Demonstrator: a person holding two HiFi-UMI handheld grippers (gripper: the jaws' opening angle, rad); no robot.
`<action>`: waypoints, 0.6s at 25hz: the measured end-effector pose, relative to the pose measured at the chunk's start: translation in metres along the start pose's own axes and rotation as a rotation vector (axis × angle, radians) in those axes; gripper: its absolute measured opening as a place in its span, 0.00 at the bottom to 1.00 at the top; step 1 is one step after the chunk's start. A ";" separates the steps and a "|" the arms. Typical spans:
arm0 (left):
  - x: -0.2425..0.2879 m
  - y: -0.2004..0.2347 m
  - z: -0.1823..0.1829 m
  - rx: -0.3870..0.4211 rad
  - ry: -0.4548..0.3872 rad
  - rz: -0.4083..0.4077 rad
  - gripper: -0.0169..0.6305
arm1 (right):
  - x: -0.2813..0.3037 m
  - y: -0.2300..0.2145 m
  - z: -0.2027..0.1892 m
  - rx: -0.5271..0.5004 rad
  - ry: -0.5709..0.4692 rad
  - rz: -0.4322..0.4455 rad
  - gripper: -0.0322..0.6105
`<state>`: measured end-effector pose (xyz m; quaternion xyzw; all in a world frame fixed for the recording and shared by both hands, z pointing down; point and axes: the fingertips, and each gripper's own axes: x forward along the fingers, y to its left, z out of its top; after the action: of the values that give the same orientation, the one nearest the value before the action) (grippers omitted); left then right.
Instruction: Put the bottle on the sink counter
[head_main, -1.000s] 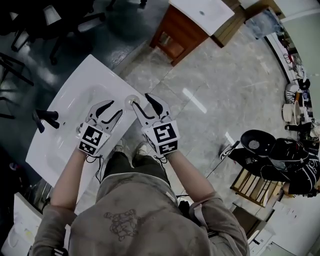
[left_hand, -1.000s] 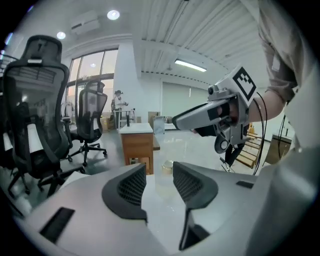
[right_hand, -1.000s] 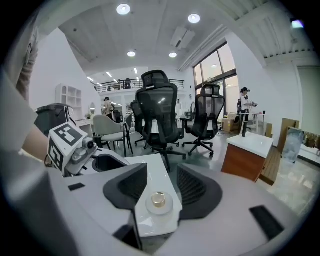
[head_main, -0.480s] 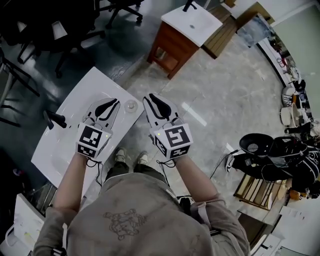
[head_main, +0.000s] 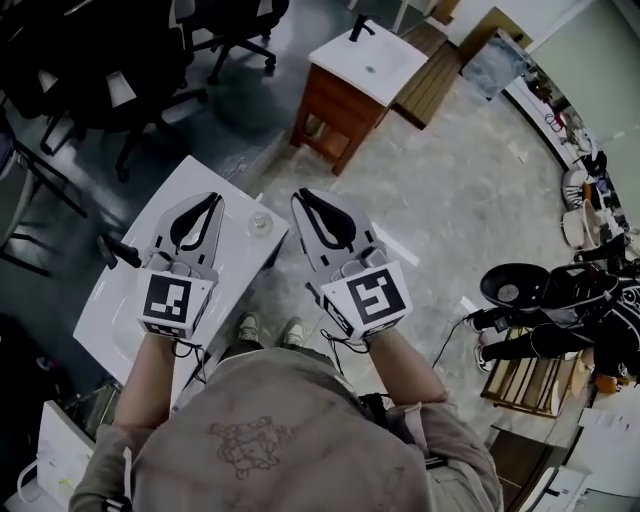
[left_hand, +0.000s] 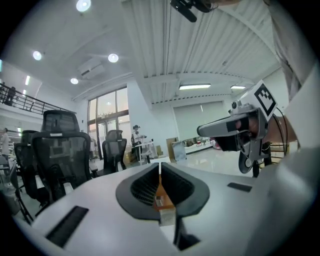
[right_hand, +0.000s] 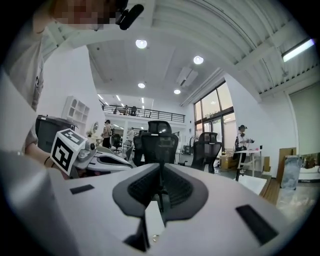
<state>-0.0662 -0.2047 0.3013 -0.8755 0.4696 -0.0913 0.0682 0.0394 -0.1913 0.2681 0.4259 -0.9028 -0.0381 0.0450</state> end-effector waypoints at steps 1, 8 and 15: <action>-0.003 0.002 0.007 0.004 -0.014 0.013 0.07 | -0.004 0.002 0.007 -0.008 -0.013 0.005 0.12; -0.024 0.000 0.045 0.067 -0.092 0.050 0.07 | -0.032 0.024 0.042 -0.015 -0.076 0.036 0.11; -0.043 -0.008 0.036 0.054 -0.071 0.059 0.07 | -0.053 0.024 0.043 -0.023 -0.073 0.017 0.11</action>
<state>-0.0748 -0.1626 0.2634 -0.8617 0.4900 -0.0707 0.1112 0.0496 -0.1342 0.2256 0.4158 -0.9071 -0.0637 0.0172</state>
